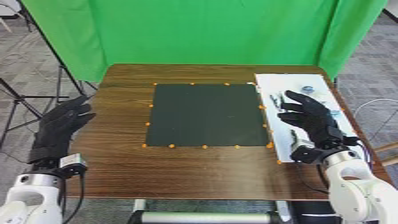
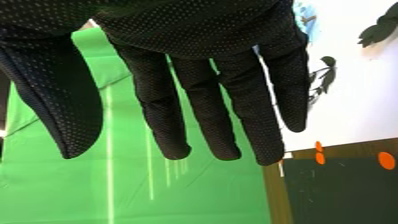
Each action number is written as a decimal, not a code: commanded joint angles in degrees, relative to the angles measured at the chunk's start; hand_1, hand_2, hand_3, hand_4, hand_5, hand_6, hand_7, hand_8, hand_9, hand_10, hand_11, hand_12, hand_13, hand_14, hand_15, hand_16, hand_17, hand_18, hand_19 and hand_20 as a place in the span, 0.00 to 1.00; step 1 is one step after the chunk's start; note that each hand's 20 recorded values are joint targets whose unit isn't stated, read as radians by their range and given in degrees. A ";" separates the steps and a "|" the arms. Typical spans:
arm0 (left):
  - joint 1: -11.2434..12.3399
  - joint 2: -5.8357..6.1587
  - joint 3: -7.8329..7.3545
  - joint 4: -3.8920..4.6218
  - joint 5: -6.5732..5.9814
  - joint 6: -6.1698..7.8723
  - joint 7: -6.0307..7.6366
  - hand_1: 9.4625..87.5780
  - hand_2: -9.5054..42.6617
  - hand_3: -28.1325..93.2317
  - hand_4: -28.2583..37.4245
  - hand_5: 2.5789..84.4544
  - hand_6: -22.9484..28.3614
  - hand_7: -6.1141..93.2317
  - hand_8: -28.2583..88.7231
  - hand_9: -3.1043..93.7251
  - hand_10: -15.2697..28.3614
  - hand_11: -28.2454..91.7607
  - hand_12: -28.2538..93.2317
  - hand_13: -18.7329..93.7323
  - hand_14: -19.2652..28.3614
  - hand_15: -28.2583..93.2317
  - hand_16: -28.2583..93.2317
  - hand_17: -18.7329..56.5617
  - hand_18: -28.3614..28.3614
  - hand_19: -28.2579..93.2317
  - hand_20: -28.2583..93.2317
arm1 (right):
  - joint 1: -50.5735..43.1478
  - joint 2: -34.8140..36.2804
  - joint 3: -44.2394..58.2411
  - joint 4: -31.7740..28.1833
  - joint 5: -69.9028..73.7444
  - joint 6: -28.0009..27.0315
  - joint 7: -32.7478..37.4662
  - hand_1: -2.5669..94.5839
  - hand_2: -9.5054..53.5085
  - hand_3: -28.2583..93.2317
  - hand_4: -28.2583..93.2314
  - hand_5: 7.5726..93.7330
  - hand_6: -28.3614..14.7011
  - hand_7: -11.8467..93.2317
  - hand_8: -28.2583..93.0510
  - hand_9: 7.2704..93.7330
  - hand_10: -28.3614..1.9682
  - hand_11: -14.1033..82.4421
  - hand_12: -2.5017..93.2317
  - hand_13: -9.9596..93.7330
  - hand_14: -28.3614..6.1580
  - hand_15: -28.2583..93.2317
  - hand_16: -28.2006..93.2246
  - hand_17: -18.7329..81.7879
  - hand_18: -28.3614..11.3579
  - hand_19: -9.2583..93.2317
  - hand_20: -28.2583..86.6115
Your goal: Arrange flowers
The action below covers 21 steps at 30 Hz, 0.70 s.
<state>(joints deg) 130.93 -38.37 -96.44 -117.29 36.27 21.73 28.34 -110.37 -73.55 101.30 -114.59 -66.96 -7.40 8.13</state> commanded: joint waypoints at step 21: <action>0.97 0.50 2.13 -0.53 -1.84 1.11 2.87 0.22 0.17 0.90 0.07 0.41 0.57 0.26 0.14 0.37 0.76 0.51 0.32 0.35 0.89 0.71 0.14 0.09 0.85 0.65 0.32 | 1.21 -1.81 -1.67 0.15 -0.79 0.28 0.74 0.17 0.30 0.91 0.00 0.35 0.60 0.37 0.09 0.42 0.38 0.35 0.19 0.43 0.29 0.55 0.35 0.23 0.20 0.61 0.40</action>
<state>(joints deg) 130.68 -37.80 -93.88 -117.28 34.85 22.25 30.26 -109.34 -74.15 100.09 -114.40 -67.00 -7.46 8.74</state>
